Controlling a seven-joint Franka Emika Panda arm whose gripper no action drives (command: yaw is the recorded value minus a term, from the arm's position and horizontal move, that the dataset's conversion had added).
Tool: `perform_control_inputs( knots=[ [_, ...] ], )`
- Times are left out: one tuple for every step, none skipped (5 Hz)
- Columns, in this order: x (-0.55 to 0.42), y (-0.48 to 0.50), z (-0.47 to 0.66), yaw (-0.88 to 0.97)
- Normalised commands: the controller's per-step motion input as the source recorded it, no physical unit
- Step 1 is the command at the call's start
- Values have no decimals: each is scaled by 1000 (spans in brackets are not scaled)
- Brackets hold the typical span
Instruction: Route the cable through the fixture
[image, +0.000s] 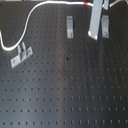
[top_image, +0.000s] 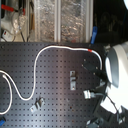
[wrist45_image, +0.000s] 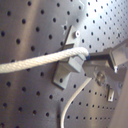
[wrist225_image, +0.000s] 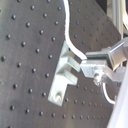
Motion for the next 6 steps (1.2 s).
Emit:
perform_control_inputs(
  knots=[
    [7,1,197,-189],
    [128,274,193,-309],
    [97,314,203,-231],
    [-183,164,273,0],
    [-260,81,331,0],
    [-261,56,183,-20]
  ],
)
